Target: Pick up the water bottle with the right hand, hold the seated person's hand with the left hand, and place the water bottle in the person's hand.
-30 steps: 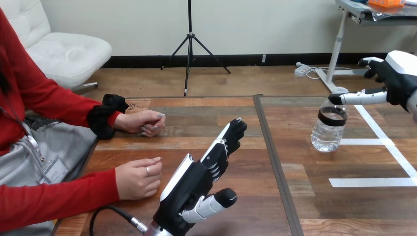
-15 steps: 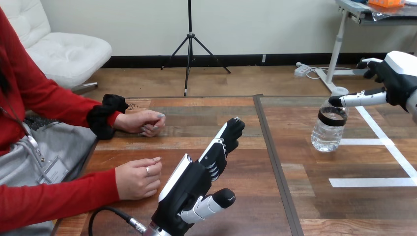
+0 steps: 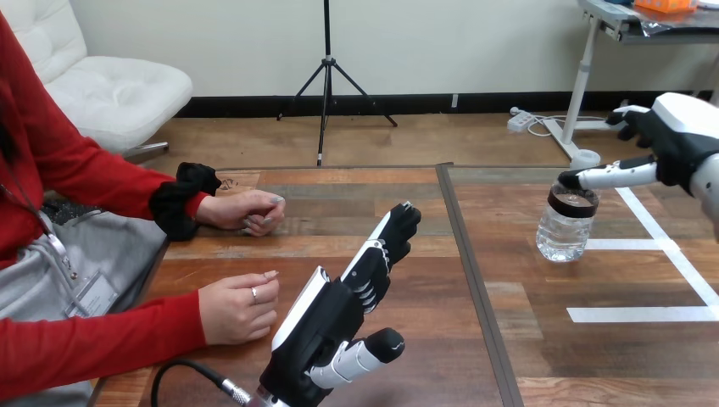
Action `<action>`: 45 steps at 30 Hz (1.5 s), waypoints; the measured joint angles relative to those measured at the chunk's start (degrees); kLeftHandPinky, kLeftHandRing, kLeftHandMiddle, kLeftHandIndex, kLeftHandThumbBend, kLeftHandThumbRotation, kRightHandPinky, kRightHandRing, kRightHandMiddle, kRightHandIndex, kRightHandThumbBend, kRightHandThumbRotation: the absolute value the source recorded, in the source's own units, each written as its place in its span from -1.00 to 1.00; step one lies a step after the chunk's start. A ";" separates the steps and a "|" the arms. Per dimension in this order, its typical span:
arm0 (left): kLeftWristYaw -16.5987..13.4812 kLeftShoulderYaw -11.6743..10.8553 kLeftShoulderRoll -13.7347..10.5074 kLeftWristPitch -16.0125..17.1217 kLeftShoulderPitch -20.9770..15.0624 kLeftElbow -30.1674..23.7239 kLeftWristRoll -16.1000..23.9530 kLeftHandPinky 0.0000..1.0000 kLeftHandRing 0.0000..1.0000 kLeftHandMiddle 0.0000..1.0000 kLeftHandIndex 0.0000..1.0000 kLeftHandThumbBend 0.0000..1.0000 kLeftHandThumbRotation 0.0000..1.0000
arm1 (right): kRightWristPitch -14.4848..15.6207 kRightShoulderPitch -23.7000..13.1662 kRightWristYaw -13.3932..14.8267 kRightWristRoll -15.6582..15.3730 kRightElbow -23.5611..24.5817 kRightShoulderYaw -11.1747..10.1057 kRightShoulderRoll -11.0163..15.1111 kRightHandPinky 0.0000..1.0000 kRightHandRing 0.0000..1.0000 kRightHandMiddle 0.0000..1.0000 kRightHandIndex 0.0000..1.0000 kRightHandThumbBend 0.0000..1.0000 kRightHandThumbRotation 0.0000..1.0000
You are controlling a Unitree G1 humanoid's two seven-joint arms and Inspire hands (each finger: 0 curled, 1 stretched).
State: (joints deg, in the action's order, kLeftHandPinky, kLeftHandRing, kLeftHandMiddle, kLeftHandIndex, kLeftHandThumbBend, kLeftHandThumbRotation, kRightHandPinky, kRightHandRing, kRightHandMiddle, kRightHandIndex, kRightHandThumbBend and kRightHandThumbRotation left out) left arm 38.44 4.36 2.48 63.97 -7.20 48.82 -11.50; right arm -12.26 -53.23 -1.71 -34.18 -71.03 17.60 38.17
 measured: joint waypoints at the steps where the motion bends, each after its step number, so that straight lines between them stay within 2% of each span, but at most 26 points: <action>1: 0.00 0.03 0.00 0.00 0.05 0.00 -0.05 1.00 1.00 1.00 1.00 1.00 0.59 | 0.01 0.00 0.00 -0.01 -0.01 0.13 -0.08 0.34 0.67 0.70 0.76 1.00 0.25; 14: 0.00 0.35 -0.01 -0.09 0.35 0.00 -0.21 1.00 1.00 1.00 1.00 1.00 0.59 | 0.00 -0.02 0.00 -0.19 -0.13 1.15 -1.72 0.32 0.72 0.73 0.76 1.00 0.12; 24: -0.19 0.51 -0.02 -0.09 0.36 0.00 -0.10 1.00 1.00 1.00 1.00 1.00 0.60 | -0.04 -0.04 0.00 -0.59 -0.14 2.36 -3.12 0.33 0.75 0.75 0.77 1.00 0.12; 45: -0.41 0.62 -0.05 -0.09 0.36 0.00 -0.15 1.00 1.00 1.00 1.00 1.00 0.58 | -1.22 -0.49 -0.01 -0.78 -0.26 3.06 -4.60 0.34 0.77 0.76 0.79 1.00 0.11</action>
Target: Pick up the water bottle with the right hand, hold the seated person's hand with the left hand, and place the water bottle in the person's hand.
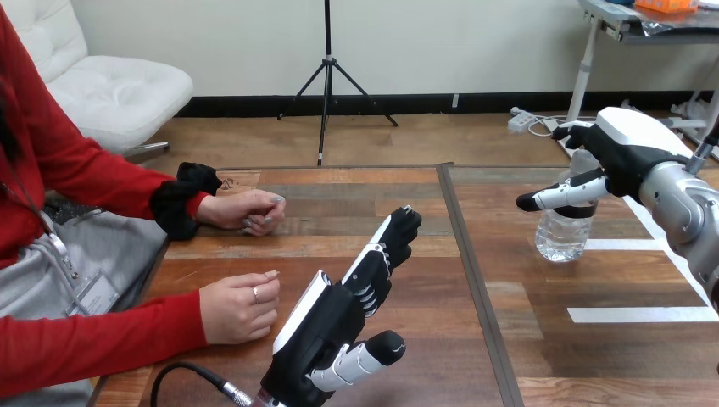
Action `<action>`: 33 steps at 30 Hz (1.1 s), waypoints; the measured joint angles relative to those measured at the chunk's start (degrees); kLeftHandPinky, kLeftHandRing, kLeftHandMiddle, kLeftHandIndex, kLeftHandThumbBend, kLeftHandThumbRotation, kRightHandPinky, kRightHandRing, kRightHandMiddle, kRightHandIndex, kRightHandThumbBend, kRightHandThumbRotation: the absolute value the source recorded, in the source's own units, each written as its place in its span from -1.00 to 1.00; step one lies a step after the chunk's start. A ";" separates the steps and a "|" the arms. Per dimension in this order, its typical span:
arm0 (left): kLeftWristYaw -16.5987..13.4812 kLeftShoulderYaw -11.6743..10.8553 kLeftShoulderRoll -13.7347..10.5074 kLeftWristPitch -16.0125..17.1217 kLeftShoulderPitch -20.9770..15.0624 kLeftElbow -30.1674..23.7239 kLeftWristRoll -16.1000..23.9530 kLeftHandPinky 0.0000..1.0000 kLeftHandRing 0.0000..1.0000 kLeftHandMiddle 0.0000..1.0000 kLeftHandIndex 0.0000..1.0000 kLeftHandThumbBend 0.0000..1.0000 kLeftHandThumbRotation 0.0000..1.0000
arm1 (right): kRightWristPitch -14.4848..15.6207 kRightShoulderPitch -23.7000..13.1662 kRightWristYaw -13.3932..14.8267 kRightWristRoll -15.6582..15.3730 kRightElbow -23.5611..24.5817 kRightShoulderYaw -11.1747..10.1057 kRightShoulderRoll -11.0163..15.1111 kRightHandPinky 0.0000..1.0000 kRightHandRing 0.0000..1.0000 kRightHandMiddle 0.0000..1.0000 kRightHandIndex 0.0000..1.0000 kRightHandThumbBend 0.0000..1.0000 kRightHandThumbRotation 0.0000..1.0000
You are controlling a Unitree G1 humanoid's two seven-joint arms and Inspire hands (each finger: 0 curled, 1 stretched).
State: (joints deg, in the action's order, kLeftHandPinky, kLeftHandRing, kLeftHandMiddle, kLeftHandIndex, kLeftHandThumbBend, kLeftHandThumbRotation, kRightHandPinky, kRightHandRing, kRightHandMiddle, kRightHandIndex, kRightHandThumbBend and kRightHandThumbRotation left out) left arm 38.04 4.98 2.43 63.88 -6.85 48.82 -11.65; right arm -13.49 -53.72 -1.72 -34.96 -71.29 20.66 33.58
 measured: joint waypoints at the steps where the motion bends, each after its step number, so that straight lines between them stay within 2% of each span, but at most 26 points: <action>1: 0.00 0.01 0.00 0.00 0.00 0.00 -0.01 1.00 1.00 1.00 1.00 1.00 0.58 | 0.02 -0.10 -0.01 0.00 -0.08 0.01 -0.02 0.35 0.77 0.77 0.80 1.00 0.10; 12: 0.02 0.47 -0.03 0.00 0.00 0.00 -0.67 1.00 1.00 1.00 1.00 1.00 0.59 | 0.27 -1.10 -0.06 0.12 -0.93 0.01 -0.15 0.37 0.72 0.75 0.78 1.00 -0.10; 18: 0.03 0.68 -0.07 0.00 0.01 0.00 -1.24 1.00 1.00 1.00 1.00 1.00 0.61 | 0.05 -1.10 -0.06 0.13 -1.17 0.01 -0.21 0.29 0.58 0.65 0.73 1.00 -0.23; 33: 0.01 0.64 -0.14 0.01 0.25 -0.07 -1.47 1.00 1.00 1.00 1.00 1.00 0.56 | -1.96 -1.10 1.14 0.60 -1.37 -0.22 -0.36 0.25 0.36 0.42 0.42 1.00 -0.72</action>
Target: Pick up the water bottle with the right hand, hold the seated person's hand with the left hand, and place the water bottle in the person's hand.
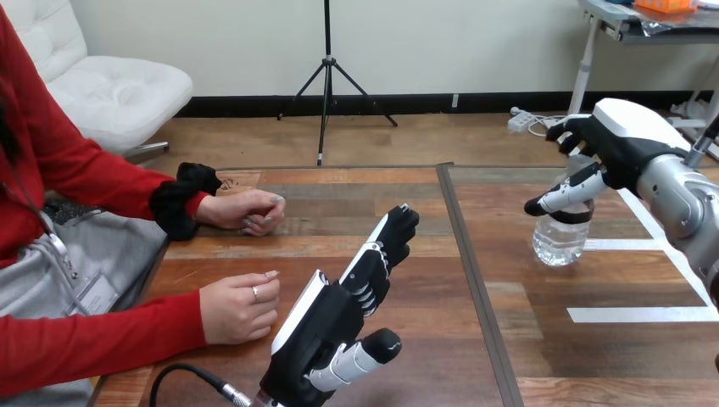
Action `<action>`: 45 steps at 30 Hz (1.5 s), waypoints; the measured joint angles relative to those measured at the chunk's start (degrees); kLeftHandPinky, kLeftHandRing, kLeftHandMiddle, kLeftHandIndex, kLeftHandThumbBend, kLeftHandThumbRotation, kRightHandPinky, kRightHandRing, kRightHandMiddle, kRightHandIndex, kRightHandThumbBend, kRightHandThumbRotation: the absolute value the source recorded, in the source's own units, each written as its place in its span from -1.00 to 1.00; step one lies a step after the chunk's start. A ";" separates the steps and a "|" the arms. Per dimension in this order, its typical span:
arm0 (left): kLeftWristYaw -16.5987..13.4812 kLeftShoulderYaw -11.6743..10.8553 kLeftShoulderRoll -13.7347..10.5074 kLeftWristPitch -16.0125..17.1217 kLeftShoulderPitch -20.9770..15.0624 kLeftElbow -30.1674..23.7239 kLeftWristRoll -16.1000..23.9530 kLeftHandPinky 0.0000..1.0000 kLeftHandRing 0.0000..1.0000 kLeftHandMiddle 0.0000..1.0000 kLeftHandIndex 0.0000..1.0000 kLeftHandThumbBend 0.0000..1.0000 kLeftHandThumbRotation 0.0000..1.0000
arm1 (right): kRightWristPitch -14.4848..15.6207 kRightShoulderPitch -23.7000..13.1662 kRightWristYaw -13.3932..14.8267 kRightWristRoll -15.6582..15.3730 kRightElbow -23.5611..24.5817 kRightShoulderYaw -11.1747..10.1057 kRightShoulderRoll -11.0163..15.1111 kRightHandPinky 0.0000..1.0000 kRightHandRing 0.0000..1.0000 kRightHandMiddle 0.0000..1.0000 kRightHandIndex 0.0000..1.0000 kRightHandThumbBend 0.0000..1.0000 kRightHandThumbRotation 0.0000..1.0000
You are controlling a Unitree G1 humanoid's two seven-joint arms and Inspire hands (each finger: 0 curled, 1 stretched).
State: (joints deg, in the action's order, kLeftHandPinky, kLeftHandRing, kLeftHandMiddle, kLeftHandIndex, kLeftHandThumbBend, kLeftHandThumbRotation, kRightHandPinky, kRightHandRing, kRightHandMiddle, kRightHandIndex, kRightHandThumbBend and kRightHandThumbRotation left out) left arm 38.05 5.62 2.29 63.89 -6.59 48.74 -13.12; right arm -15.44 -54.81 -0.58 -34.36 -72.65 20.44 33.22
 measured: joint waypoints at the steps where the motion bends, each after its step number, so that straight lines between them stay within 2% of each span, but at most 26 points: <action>1: 0.00 0.00 -0.02 0.00 0.02 0.00 0.00 1.00 1.00 1.00 1.00 1.00 0.56 | -0.04 0.00 0.09 0.02 -0.02 0.00 -0.04 0.25 0.34 0.41 0.41 1.00 -0.75; 8: 0.02 0.00 -0.15 0.00 0.14 -0.02 -0.17 1.00 1.00 1.00 1.00 1.00 0.54 | -0.16 0.01 0.47 0.35 -0.19 -0.06 -0.42 0.18 0.25 0.29 0.29 1.00 -0.90; 18: 0.08 -0.03 -0.25 0.00 0.30 -0.06 -0.76 1.00 1.00 1.00 1.00 1.00 0.52 | -0.13 0.02 0.40 0.92 -0.51 -0.24 -1.11 0.13 0.19 0.19 0.25 0.98 -0.99; 36: 0.07 -0.05 -0.27 0.00 0.33 -0.06 -0.94 1.00 1.00 1.00 1.00 1.00 0.55 | 0.41 0.03 -1.58 2.69 -0.45 -0.40 -1.70 0.00 0.13 0.19 0.27 0.93 -0.95; 45: 0.07 -0.03 -0.23 0.00 0.32 -0.06 -0.94 1.00 1.00 1.00 1.00 1.00 0.59 | 0.85 0.05 -3.24 2.65 0.01 -0.37 -1.69 0.05 0.19 0.26 0.32 0.92 -0.78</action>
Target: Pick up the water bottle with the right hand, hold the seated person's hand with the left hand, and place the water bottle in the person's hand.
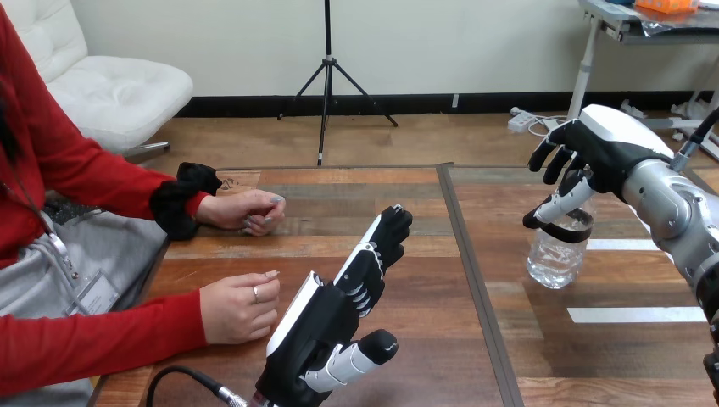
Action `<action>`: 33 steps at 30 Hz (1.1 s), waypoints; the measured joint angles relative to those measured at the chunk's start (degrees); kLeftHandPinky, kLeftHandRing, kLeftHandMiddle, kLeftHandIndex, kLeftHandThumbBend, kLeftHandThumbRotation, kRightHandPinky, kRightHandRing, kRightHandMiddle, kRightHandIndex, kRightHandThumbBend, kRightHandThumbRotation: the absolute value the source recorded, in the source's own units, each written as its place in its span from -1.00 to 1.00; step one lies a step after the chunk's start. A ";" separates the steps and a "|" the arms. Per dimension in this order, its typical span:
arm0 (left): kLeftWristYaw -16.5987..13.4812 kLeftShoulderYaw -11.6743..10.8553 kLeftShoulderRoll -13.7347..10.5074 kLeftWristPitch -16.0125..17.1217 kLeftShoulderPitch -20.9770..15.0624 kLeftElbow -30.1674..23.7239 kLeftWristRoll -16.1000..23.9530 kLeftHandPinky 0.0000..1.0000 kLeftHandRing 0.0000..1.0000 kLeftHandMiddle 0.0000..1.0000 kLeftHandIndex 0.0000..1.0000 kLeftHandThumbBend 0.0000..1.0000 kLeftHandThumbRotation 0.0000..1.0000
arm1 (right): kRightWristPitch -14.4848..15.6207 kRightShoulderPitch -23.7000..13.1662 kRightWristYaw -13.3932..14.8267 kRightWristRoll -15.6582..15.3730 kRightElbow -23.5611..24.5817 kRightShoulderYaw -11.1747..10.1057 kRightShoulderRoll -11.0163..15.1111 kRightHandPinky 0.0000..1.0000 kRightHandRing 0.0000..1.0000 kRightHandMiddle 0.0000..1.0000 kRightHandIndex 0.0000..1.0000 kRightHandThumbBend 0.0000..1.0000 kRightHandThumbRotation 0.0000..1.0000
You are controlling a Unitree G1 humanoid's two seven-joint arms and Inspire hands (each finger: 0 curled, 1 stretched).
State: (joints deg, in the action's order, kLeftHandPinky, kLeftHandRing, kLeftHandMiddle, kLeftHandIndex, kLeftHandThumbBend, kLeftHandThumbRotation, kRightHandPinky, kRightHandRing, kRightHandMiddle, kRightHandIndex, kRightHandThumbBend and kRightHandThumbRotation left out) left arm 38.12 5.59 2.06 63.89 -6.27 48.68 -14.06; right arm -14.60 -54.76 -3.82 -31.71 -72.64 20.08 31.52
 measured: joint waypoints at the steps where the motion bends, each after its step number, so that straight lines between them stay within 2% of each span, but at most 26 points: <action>1: 0.00 0.00 0.00 0.00 0.00 0.00 0.00 1.00 1.00 1.00 1.00 1.00 0.59 | 0.07 0.01 -0.18 -0.06 0.08 0.03 0.00 0.07 0.22 0.29 0.33 0.92 -0.74; 10: 0.00 -0.02 0.00 0.00 -0.02 0.00 -0.02 1.00 1.00 1.00 1.00 1.00 0.58 | -0.26 0.48 -1.20 -0.66 1.30 0.33 0.02 0.28 0.45 0.51 0.49 0.98 -0.51; 17: 0.07 -0.01 0.01 0.00 -0.08 0.00 -0.07 1.00 1.00 1.00 1.00 1.00 0.59 | -0.47 0.77 -1.60 -0.89 2.99 0.36 0.03 0.37 0.57 0.63 0.58 1.00 -0.45; 33: 1.31 -0.02 0.08 -0.01 -0.47 0.01 -1.12 1.00 1.00 1.00 1.00 1.00 0.58 | -0.98 0.92 -1.61 -0.56 7.46 0.02 0.34 0.26 0.48 0.56 0.59 1.00 -0.37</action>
State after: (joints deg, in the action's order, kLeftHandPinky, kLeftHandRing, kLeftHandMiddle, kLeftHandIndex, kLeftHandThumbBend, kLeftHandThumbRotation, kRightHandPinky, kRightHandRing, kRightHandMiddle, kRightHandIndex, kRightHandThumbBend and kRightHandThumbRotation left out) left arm 39.43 5.57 2.14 63.88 -6.74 48.69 -15.18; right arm -15.58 -53.84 -5.43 -32.27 -65.18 20.10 31.86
